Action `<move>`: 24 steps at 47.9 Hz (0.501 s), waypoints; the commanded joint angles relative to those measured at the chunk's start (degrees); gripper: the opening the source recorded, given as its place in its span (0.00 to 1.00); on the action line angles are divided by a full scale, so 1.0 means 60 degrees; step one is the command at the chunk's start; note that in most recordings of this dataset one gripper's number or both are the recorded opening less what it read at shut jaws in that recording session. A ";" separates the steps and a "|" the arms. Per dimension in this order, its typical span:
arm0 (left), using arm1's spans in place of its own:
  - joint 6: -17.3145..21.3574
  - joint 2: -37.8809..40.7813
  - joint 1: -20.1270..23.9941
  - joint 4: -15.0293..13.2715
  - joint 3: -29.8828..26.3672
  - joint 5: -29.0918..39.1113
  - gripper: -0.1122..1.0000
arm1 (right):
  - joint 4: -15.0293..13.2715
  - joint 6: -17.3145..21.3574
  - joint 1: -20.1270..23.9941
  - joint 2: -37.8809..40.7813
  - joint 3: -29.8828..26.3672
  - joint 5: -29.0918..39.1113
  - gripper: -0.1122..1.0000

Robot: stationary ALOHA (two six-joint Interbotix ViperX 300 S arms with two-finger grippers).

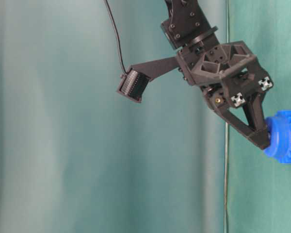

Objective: Insert the shaft placed at a random location into the center hole of the small gear at another random location.
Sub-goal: 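Lower the shaft into the gear's center hole with the right gripper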

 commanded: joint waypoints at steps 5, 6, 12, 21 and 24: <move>-0.0015 0.0059 -0.0015 0.0029 -0.0132 -0.0044 0.10 | 0.0015 0.0103 0.0000 -0.0146 -0.0176 -0.0117 0.22; -0.0015 0.0059 -0.0015 0.0015 -0.0132 -0.0044 0.10 | 0.0015 0.0088 0.0000 -0.0146 -0.0190 -0.0132 0.22; -0.0015 0.0059 -0.0015 0.0029 -0.0146 -0.0044 0.10 | 0.0029 0.0103 0.0000 -0.0146 -0.0190 -0.0117 0.23; -0.0015 0.0059 0.0000 0.0029 -0.0132 -0.0044 0.10 | 0.0015 0.0103 0.0000 -0.0176 -0.0190 -0.0103 0.66; -0.0015 0.0059 0.0000 0.0029 -0.0132 -0.0044 0.10 | 0.0015 0.0103 0.0015 -0.0234 -0.0176 -0.0088 0.82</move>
